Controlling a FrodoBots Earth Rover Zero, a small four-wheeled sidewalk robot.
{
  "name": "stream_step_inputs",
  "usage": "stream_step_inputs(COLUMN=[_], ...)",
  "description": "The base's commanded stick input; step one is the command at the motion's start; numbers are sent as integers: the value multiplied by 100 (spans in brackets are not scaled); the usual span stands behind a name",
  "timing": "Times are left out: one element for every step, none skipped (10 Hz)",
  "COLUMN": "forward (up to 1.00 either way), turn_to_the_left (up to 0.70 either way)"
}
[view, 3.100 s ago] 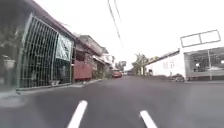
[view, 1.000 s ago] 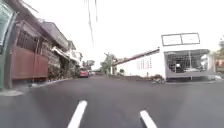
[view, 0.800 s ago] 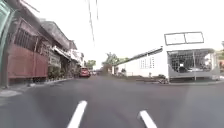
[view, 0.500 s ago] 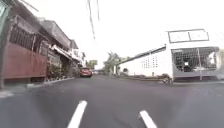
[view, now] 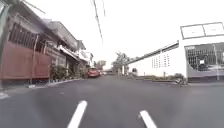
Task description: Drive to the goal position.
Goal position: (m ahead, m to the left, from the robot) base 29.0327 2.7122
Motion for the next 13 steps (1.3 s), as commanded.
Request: stream_step_inputs(forward=[100,100,100,100,100,100,100,100,100,100,100,100,100], turn_to_the_left=[0,0,0,0,0,0,0,0,0,0,0,0,0])
